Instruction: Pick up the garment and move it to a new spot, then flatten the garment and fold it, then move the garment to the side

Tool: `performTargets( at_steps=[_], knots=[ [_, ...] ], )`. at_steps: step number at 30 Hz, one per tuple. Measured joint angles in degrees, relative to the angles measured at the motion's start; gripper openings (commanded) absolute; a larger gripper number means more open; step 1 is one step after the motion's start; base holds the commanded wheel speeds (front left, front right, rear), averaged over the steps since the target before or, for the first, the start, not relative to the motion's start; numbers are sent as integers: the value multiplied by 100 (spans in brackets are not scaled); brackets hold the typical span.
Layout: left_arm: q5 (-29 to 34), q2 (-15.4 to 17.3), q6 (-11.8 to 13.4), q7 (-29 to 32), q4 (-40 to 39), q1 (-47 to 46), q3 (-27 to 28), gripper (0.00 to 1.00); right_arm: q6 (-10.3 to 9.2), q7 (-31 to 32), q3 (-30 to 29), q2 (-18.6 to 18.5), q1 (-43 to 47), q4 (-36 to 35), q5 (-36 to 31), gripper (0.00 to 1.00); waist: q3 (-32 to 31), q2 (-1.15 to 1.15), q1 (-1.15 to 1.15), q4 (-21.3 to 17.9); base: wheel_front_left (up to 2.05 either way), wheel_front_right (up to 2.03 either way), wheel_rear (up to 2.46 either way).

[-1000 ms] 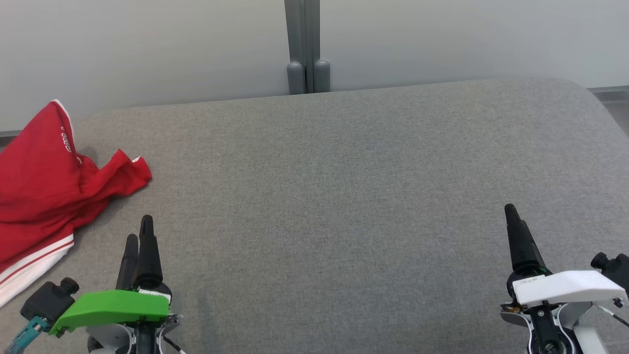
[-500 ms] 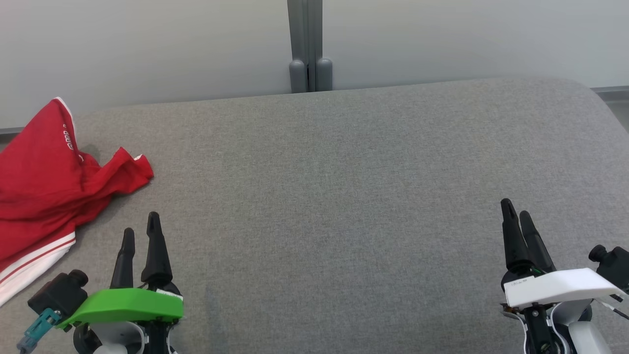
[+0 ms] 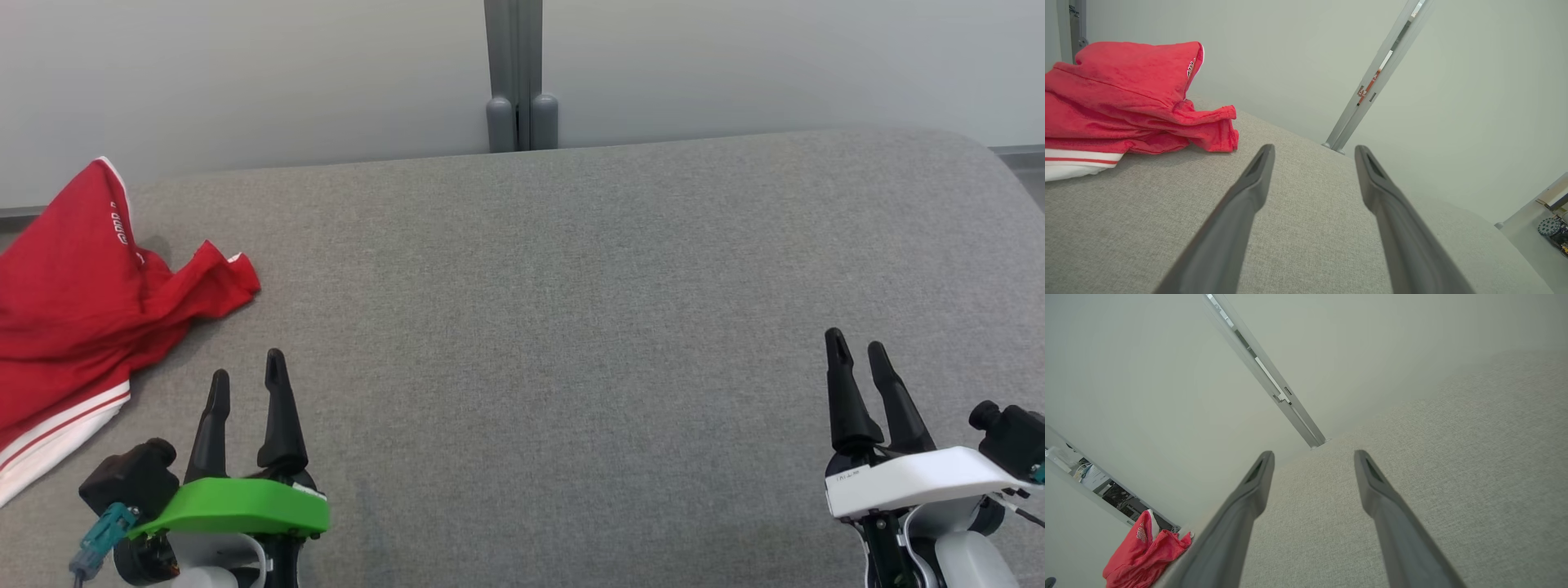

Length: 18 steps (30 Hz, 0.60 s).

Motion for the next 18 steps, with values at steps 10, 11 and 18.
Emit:
performTargets(
  at_steps=[10, 11, 18],
  knots=[
    [735, 10, 59, -141, 13, 1, -110, 100, 0, -136, 40, -5, 10, -30, -657, 100, -10, 0, 0, 27, 0, 0, 0],
    [803, 11, 69, -143, 13, 1, -116, 100, 0, -149, 44, -7, 14, -33, -704, 100, -10, 0, 0, 30, 0, 0, 0],
    [1187, 21, 103, -243, 75, 1, -185, 100, 0, -200, 60, -23, 60, -29, -1056, 100, -8, 0, 0, 54, 0, 0, 0]
  ],
)
